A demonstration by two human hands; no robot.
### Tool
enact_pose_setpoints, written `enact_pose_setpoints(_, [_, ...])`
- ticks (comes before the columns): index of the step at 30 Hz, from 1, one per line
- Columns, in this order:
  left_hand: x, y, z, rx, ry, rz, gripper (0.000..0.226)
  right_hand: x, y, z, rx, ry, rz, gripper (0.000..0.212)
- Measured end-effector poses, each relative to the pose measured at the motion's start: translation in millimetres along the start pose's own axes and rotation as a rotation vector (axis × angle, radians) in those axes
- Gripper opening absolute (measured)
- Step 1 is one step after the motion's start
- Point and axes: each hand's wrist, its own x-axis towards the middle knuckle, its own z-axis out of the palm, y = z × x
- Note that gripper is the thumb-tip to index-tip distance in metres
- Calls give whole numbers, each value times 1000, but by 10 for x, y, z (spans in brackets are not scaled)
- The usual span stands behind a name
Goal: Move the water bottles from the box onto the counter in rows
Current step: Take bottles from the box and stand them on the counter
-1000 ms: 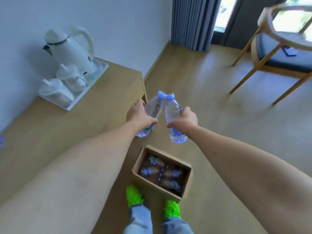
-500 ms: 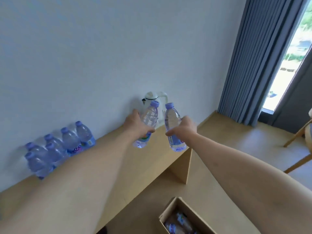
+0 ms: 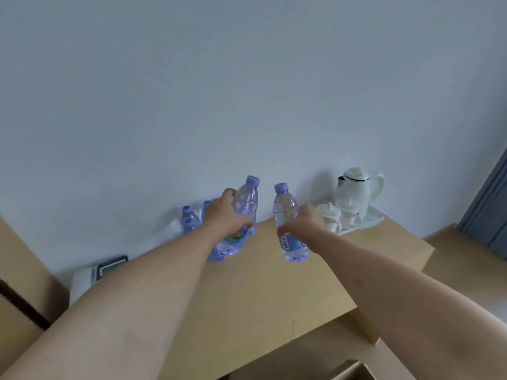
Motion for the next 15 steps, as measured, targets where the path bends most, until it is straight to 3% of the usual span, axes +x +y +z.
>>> enact_pose_setpoints(7, [168, -369, -137, -58, 45, -64, 67, 253, -230, 379, -15, -94, -26, 61])
enact_pose_setpoints(12, [452, -372, 114, -38, 34, -64, 78, 639, -202, 530, -77, -141, -54, 61])
enact_pose_setpoints(15, [656, -374, 314, -4, -8, -57, 72, 918, -112, 613, -118, -189, -88, 63])
